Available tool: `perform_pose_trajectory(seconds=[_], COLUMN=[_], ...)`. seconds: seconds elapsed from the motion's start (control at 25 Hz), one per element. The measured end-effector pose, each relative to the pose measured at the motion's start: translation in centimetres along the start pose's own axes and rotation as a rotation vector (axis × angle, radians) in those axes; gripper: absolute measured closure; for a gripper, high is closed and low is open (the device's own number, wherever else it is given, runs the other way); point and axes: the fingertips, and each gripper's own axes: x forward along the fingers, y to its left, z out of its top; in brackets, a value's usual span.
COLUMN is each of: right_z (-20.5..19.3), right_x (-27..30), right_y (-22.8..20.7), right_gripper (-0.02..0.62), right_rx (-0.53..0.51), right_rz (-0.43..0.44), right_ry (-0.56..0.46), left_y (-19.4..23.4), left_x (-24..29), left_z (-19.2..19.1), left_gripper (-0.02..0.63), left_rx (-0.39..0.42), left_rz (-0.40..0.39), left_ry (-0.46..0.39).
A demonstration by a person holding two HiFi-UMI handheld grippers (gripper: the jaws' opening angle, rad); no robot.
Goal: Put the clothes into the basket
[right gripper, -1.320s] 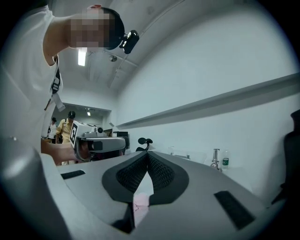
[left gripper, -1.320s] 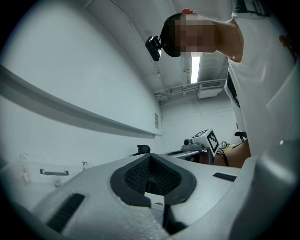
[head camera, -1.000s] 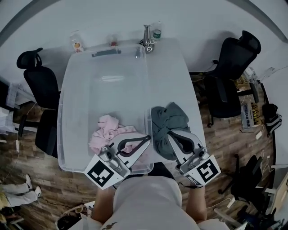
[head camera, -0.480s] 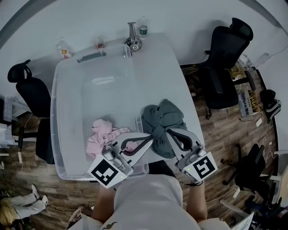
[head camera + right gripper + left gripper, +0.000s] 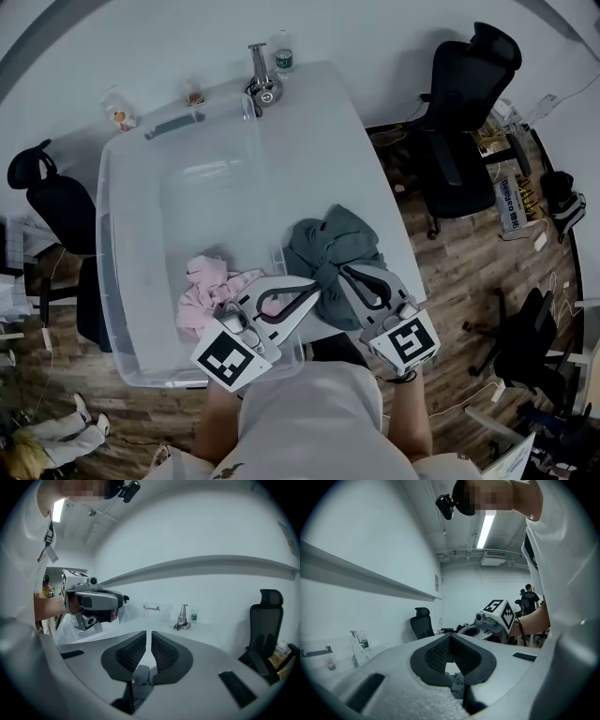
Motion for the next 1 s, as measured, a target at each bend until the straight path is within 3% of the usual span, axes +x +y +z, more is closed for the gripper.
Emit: perform_pose_trajectory(seconds=[0.56, 1.0], right_z=[-8.9, -16.0], right_x=[3.8, 6.5], right_y=[-1.3, -1.1], right_gripper=[0.412, 0.297], right_rx=[0.029, -0.029], right_rz=[0.029, 0.098], right_ry=[0.246, 0.416], left_y=[0.6, 0.6], left_x=[2.2, 3.4], left_z=[-1.9, -2.2], left_gripper=[0.601, 0.601], left_rx=[-0.021, -0.023], left_rz=[-0.037, -0.059], left_ry=[0.101, 0.138])
